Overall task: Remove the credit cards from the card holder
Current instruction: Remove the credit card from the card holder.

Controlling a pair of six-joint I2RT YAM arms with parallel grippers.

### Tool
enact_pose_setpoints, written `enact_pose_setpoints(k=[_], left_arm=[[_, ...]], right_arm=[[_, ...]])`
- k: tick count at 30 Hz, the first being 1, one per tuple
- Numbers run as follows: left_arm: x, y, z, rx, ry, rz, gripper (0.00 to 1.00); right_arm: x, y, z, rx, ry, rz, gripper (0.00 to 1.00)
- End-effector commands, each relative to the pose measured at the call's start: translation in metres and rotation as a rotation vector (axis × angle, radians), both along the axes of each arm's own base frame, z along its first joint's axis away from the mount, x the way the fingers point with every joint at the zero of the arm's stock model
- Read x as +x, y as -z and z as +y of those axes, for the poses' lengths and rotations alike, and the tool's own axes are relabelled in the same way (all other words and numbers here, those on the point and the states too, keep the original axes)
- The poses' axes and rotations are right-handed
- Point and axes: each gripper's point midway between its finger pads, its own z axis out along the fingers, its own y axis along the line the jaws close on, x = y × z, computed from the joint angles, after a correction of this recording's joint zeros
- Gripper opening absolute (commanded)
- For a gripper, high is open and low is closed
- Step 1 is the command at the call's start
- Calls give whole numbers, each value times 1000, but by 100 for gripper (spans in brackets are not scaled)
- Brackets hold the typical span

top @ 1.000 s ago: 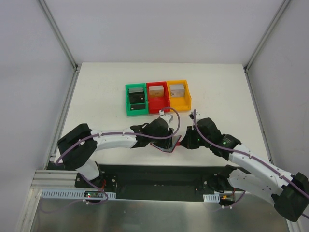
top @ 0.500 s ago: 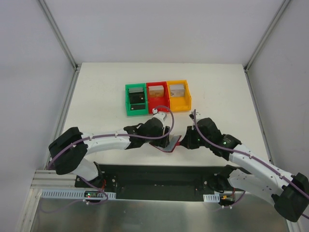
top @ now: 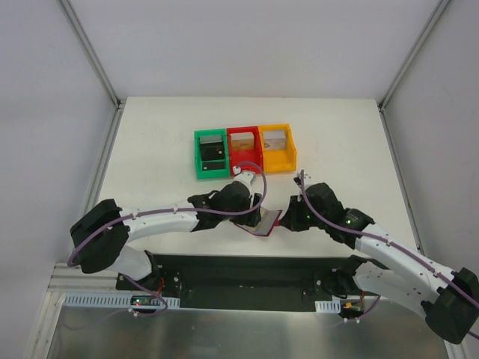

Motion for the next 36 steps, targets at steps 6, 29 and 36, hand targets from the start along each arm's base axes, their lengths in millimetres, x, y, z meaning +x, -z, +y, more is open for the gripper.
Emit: enact_pose_setpoints(k=[6,29,36], left_arm=[[24,-35,42,23,-184,-149,68],[-2,-6,3,-32,74,-40,59],[-3,-11,23,-40,11,-66,59]], right_arm=[[0,0,-2,8,8,-7,0],[24,43,-19,-98,66,40,0],[47,51,-18,-123,98,58,0]])
